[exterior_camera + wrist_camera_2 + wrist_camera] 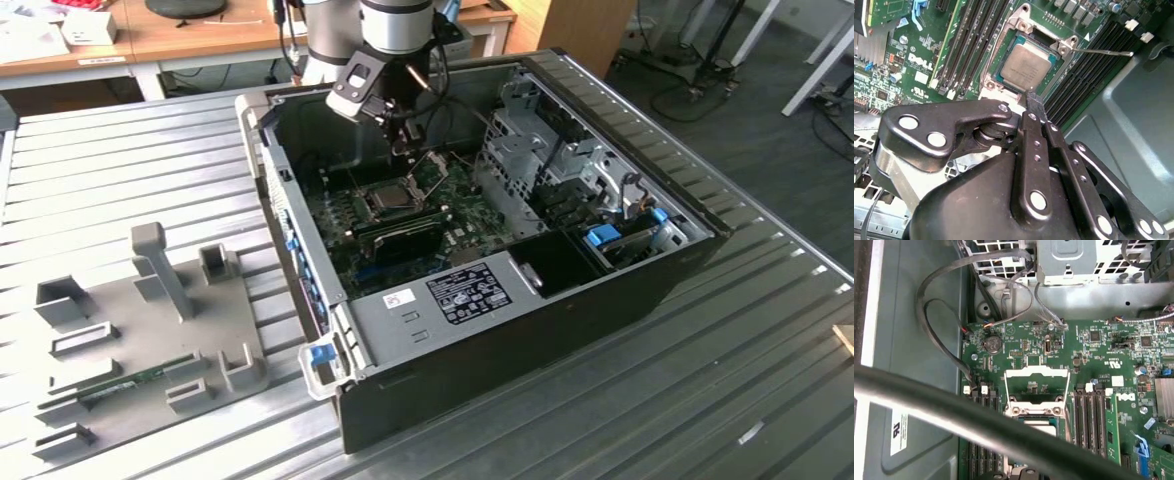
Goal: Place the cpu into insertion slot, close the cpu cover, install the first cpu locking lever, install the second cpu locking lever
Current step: 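Close the cpu cover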
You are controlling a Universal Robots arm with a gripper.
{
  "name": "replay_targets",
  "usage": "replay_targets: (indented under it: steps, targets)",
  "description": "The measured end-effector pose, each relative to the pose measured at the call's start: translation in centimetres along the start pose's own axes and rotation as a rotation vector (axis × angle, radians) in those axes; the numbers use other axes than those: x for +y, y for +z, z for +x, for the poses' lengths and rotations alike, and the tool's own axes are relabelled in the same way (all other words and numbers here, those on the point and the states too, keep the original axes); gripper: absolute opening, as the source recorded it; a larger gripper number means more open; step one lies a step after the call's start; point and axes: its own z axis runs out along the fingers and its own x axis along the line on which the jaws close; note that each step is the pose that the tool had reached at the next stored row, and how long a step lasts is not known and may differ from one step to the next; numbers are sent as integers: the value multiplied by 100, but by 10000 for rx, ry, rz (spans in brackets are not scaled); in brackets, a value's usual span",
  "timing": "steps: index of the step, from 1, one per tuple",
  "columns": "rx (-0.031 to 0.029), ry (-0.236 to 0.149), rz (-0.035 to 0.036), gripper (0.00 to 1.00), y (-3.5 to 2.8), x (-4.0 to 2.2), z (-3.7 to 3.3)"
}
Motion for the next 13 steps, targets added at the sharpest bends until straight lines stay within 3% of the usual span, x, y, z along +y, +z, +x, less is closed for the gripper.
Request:
replay_targets:
  steps: [3,13]
  targets:
    - [1,0,0,10,3,35,0]
    - [-8,0,8,10,-23,41,2]
